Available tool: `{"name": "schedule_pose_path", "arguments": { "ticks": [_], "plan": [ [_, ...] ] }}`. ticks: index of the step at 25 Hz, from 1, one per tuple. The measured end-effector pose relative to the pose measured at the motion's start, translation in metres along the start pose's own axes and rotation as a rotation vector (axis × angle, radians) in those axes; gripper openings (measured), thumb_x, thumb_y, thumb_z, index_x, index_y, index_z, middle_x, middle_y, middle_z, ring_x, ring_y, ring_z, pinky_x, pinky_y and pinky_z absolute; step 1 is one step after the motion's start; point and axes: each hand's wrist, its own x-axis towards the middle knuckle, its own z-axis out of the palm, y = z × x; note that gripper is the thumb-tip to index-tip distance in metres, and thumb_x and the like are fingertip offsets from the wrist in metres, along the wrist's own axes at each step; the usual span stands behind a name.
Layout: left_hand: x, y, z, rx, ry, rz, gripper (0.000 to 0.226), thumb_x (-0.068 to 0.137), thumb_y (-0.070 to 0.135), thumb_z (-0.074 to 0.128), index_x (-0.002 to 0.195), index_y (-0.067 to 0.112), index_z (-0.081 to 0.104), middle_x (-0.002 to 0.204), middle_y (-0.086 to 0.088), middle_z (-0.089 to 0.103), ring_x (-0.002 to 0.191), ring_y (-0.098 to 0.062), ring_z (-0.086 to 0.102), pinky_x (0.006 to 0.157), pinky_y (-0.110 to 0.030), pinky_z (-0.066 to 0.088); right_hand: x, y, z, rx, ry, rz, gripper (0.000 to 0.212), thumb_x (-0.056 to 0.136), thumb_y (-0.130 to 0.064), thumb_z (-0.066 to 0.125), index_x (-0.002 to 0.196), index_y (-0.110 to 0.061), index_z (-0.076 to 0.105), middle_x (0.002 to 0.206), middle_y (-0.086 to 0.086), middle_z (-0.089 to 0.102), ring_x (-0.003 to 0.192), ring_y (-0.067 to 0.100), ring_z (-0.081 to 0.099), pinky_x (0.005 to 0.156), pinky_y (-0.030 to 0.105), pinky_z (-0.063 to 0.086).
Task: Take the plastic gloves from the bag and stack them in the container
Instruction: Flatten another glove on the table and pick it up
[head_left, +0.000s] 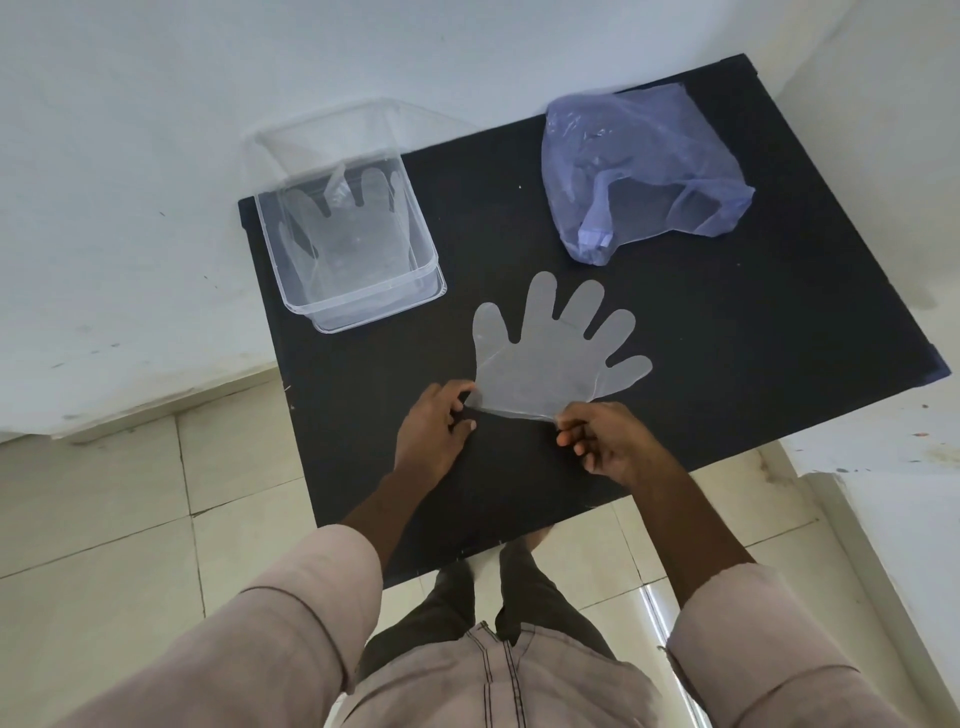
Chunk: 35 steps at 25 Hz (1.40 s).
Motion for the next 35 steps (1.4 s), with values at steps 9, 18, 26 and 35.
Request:
{"name": "schedule_pose_path", "arguments": {
  "ticks": [9,18,26,35],
  "plan": [
    [0.009,0.007,0.003,-0.012,0.099,0.037,0.011,0.086,0.023,0.070,0.095,0.028,0.075,0.092,0.003,0.063,0.074,-0.011,0.057,0.069,-0.032,0.054,-0.005,-0.003,-0.012,0.007,-0.032,0.003,0.011,0.079,-0.014,0.063,0.069,-0.009,0.064,0.058,0.004,0.062,0.054,0.010,0.045,0.052,0.025,0.035],
    [0.026,0.027,-0.006,-0.031,0.086,0.085,0.005,0.085,0.023,0.069,0.082,0.024,0.073,0.092,0.003,0.063,0.077,-0.009,0.058,0.074,-0.032,0.054,0.003,0.035,-0.036,-0.276,0.444,-0.701,0.023,0.085,-0.014,0.066,0.106,-0.014,0.055,0.098,0.005,0.060,0.078,0.015,0.058,0.074,0.030,0.053],
    [0.034,0.045,-0.006,-0.063,0.097,0.082,0.004,0.083,0.020,0.071,0.082,0.017,0.075,0.090,0.000,0.066,0.073,-0.007,0.056,0.071,-0.021,0.047,0.014,0.042,-0.014,-0.670,0.586,-0.855,0.049,0.078,-0.029,0.077,0.124,-0.022,0.060,0.129,0.005,0.055,0.110,0.021,0.058,0.089,0.033,0.052],
    [0.030,0.055,-0.022,-0.201,0.228,0.215,0.004,0.080,0.014,0.075,0.083,0.015,0.074,0.101,0.004,0.072,0.097,-0.009,0.066,0.096,-0.036,0.050,0.000,0.020,-0.021,-0.250,0.656,-1.078,0.009,0.085,-0.010,0.070,0.091,-0.005,0.073,0.102,0.012,0.073,0.090,0.010,0.062,0.085,0.020,0.052]
  ]
}}
